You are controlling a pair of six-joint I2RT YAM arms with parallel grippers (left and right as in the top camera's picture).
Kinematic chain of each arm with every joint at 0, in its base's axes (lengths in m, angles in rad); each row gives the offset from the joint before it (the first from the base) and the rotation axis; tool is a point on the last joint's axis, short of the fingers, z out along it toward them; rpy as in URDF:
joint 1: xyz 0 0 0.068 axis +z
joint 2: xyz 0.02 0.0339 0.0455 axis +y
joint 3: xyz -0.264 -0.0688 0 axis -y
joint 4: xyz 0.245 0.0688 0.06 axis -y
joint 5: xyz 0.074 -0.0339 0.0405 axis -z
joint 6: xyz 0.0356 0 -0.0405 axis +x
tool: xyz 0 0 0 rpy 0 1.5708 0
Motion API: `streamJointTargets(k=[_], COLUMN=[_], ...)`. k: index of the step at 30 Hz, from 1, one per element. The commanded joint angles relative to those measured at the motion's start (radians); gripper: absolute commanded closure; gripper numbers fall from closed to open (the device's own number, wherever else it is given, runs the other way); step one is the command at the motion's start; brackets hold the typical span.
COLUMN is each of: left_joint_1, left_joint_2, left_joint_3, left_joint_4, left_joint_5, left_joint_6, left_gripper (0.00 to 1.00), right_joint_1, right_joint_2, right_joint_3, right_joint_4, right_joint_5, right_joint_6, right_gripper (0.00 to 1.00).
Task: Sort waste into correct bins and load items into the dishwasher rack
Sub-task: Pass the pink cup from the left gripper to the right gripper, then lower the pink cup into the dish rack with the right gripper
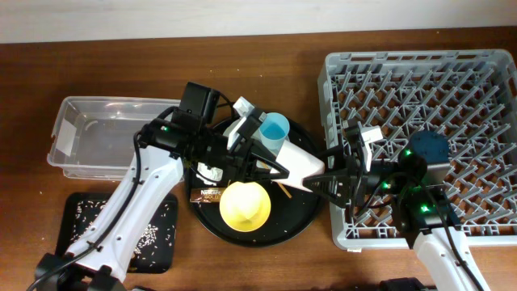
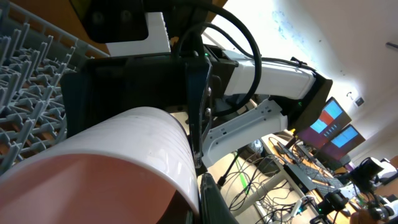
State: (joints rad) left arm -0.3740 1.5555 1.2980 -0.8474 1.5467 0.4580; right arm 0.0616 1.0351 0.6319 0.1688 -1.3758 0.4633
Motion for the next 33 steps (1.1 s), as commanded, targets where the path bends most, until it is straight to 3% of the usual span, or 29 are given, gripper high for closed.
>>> streamJointTargets(k=[1,3,5,12,14,16,23,26,29,33], left_joint_1=[-0.003,-0.003,-0.003,-0.003,-0.003,0.001,0.162,0.194,0.194,0.194], left_joint_2=[0.001,0.001,0.001,0.001,0.001,0.001,0.001,0.001,0.001,0.001], left_joint_3=[0.005,0.005,0.005,0.005,0.005,0.005,0.005,0.005,0.005,0.004], left_joint_4=[0.003,0.002,0.002,-0.046,-0.059,-0.059,-0.059,-0.076,-0.181,-0.249], left_joint_5=[0.027,0.026,0.024,-0.127,-0.160,-0.161,-0.169,-0.231,-0.453,-0.534], left_joint_6=[0.023,0.023,0.023,0.022,0.022,0.014,-0.019,-0.034,-0.061,-0.061], left_gripper=[0.99,0.99,0.94,0.63,0.61,0.48,0.45,0.45,0.45,0.45], right_joint_1=[0.021,0.023,0.023,0.021,0.021,0.021,0.021,0.021,0.021,0.021], right_joint_2=[0.001,0.001,0.001,0.001,0.001,0.001,0.001,0.001,0.001,0.002], right_joint_3=[0.013,0.013,0.013,0.014,0.015,0.016,0.016,0.016,0.047,0.402], right_joint_4=[0.006,0.035,0.086,0.102,0.102,0.102,0.100,-0.085,-0.289,-0.753], right_joint_5=[0.001,0.001,0.004,0.054,0.090,0.143,0.359,0.610,0.871,1.189], right_joint_6=[-0.011,-0.011,-0.010,-0.010,-0.005,0.006,0.008,-0.135,-0.229,-0.284], right_gripper=[0.33,0.41,0.41,0.42,0.42,0.42,0.42,0.44,0.44,0.44])
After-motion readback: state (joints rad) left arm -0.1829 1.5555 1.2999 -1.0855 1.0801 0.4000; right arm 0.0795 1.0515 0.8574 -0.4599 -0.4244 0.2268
